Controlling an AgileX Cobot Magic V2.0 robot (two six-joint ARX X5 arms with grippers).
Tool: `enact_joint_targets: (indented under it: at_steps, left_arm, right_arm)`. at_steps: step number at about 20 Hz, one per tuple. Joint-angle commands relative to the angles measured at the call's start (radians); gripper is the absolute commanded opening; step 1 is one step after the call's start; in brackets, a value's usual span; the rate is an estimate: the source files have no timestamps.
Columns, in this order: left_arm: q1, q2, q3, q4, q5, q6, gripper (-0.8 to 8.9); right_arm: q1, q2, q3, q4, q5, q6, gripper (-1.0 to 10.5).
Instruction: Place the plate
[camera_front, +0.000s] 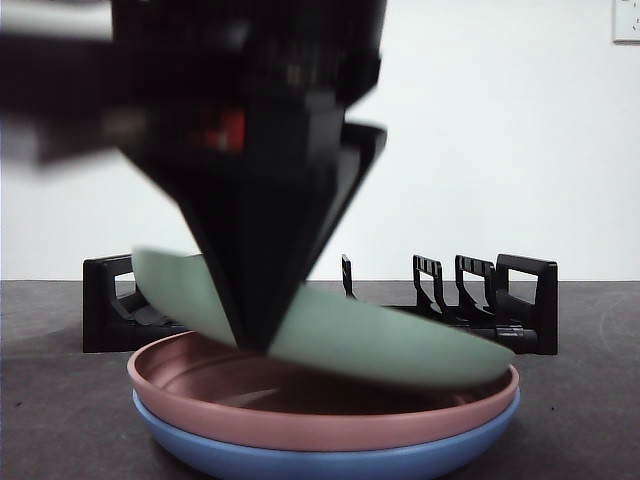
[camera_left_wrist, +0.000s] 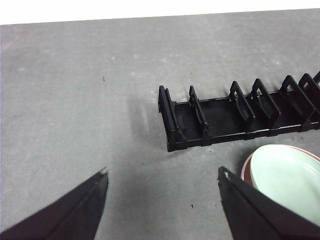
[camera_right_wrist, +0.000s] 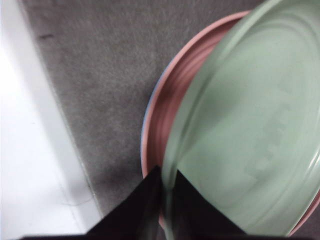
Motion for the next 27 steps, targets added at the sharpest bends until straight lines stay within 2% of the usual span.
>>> enact_joint_targets:
  at_steps: [1,4,6,8,11,16,20,24,27]
  left_arm:
    - [-0.004,0.005,0.018,0.008,-0.003,-0.004,3.44]
    - [-0.004,0.005,0.018,0.008,-0.003,-0.004,3.44]
    - [-0.004,0.005,0.018,0.007,-0.003,-0.004,3.44]
    - [-0.004,0.005,0.018,0.008,-0.003,-0.004,3.44]
    - [-0.004,0.005,0.018,0.008,-0.003,-0.005,3.44]
    - [-0.004,0.005,0.018,0.009,-0.003,-0.005,3.44]
    - [-0.004,0.005,0.018,0.01,-0.003,-0.005,3.44]
    - [-0.004,0.005,0.018,0.013,-0.003,-0.004,3.44]
    - [-0.004,0.005,0.018,0.013,-0.003,-0.004,3.44]
  right_arm:
    - [0.017,0.043,0.014,0.012,0.006,0.0,0.1]
    - [0.016,0.075,0.014,0.013,-0.007,0.0,0.1]
    - [0.014,0.082,0.014,0.014,-0.055,0.003,0.2]
    - [0.015,0.082,0.015,0.03,-0.058,0.025,0.7]
    - [0.016,0.08,0.04,0.024,-0.068,0.042,0.8]
    - [0.016,0.075,0.155,-0.085,-0.072,0.044,2.0]
    - [0.009,0.034,0.259,-0.172,-0.039,0.045,2.1]
    - [-0.083,-0.127,0.259,-0.076,-0.019,0.045,2.1]
    - [-0.239,-0.247,0.257,-0.016,-0.019,0.042,2.1]
